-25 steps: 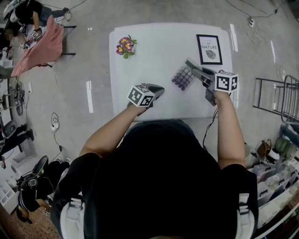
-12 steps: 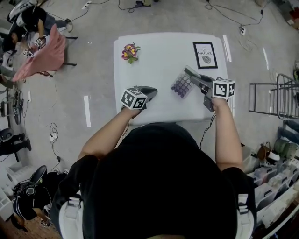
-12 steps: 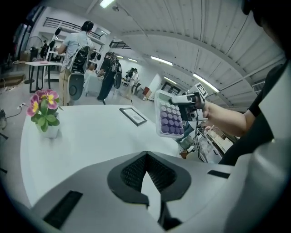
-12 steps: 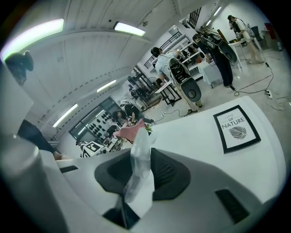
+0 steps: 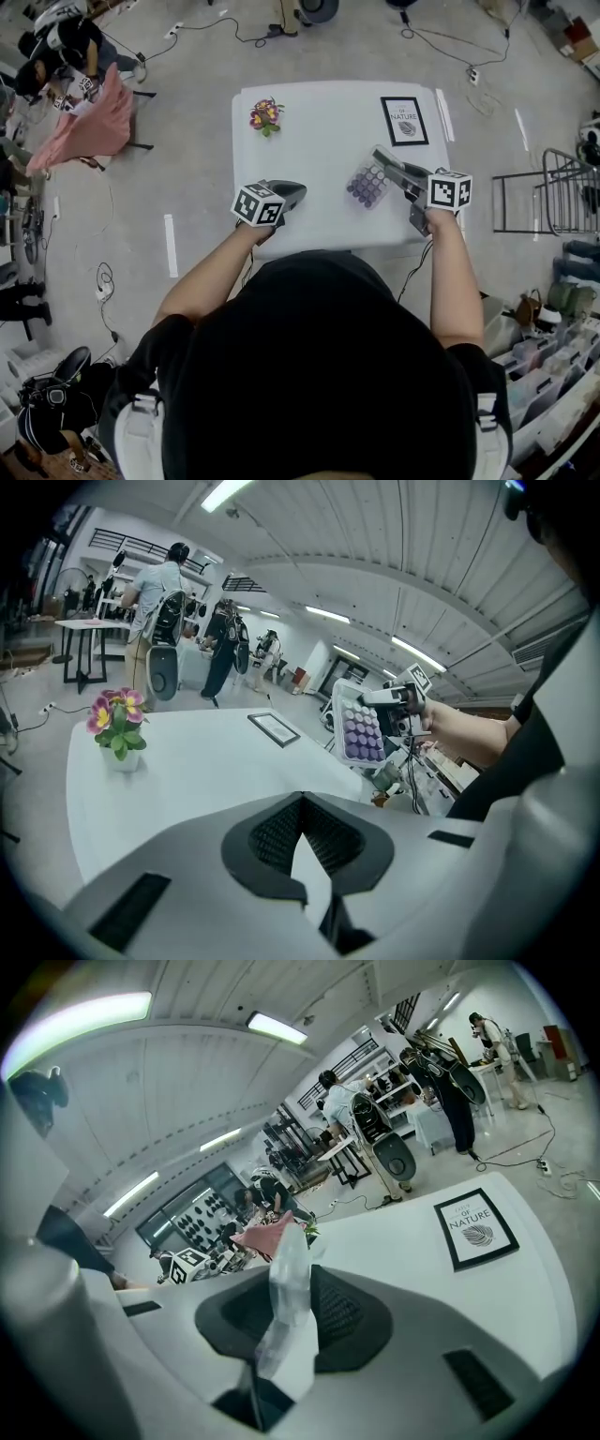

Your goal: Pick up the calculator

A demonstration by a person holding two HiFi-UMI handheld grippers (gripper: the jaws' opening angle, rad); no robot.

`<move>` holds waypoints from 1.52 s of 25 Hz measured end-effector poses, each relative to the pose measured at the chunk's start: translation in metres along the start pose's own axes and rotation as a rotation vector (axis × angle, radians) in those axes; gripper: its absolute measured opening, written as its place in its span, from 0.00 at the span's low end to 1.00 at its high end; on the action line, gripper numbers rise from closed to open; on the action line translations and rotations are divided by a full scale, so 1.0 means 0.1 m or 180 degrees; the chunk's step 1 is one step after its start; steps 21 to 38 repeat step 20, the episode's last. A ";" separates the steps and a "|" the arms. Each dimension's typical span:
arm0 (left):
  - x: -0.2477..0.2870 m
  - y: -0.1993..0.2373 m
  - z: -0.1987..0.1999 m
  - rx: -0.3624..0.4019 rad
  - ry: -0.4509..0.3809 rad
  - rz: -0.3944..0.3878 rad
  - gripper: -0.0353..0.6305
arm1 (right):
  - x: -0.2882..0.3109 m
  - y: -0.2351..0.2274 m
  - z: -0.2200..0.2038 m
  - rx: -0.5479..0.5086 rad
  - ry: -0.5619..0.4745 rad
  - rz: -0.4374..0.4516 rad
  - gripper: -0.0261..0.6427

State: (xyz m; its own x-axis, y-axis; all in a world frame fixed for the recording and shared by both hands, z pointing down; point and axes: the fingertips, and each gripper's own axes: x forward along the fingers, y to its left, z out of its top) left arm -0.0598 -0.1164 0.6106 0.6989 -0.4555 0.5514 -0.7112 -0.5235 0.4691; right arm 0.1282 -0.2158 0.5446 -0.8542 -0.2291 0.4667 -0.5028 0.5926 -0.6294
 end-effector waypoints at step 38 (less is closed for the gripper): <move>-0.36 -0.25 -0.12 0.0081 -0.0040 -0.0002 0.08 | -0.22 0.36 -0.10 0.0017 -0.0181 -0.0014 0.20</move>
